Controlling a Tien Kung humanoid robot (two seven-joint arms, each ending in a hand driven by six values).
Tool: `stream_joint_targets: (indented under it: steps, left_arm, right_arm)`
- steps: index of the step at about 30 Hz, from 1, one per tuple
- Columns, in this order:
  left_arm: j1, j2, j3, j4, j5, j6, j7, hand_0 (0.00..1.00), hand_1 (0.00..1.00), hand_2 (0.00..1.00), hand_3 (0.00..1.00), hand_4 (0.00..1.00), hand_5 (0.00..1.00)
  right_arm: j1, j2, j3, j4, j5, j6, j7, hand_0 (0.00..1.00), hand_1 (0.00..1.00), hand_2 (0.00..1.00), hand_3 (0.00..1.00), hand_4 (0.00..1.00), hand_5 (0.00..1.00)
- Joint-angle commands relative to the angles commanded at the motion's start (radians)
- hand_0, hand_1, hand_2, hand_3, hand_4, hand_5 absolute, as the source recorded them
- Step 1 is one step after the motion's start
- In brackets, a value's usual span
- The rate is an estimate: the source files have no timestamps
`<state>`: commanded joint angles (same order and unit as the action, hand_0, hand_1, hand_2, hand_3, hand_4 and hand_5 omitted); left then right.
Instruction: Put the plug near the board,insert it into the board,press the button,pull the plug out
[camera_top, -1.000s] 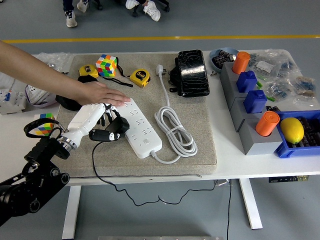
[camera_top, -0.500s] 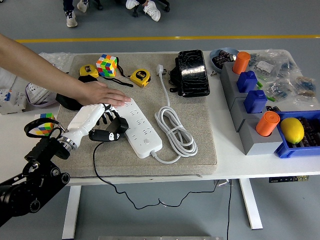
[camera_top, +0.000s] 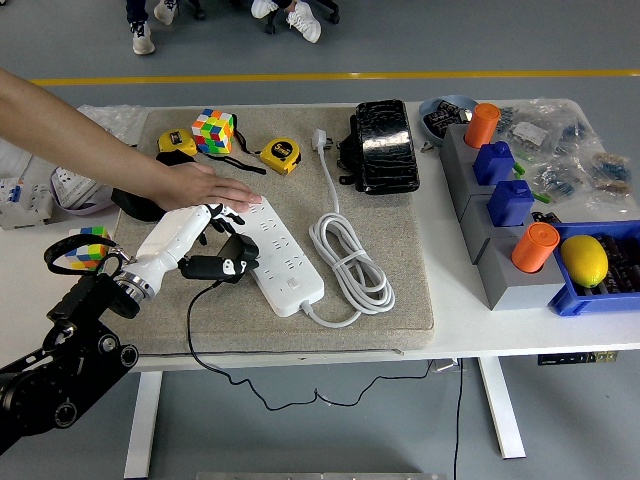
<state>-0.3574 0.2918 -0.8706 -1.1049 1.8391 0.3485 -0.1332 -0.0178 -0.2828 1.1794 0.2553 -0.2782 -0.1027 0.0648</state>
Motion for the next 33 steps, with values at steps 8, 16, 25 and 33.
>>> stream_joint_targets:
  steps: [8,16,25,33]
  left_arm:
    - [0.072,0.02,-0.029,-0.071,-0.074,0.092,-0.103,0.361,0.585,0.608,0.664,0.998,0.564]
    - [0.132,0.035,-0.004,-0.075,-0.089,0.158,-0.142,0.503,0.654,0.665,0.664,0.984,0.597]
    - [0.137,0.037,0.013,-0.085,-0.063,0.144,-0.104,0.526,0.658,0.664,0.644,0.933,0.58]
    - [0.123,0.033,0.037,-0.093,-0.064,0.135,-0.094,0.527,0.654,0.658,0.642,0.933,0.574]
  right_arm:
    - [-0.002,0.001,0.003,0.0,-0.002,0.0,0.001,0.478,0.541,0.534,0.505,0.816,0.349]
    - [-0.001,0.004,0.016,-0.001,-0.008,0.0,0.003,0.479,0.54,0.534,0.504,0.816,0.347]
    - [-0.001,0.002,0.017,0.0,-0.009,-0.001,0.005,0.477,0.538,0.532,0.505,0.814,0.345]
    - [-0.001,0.003,0.015,0.0,-0.008,-0.002,0.007,0.477,0.538,0.533,0.505,0.814,0.344]
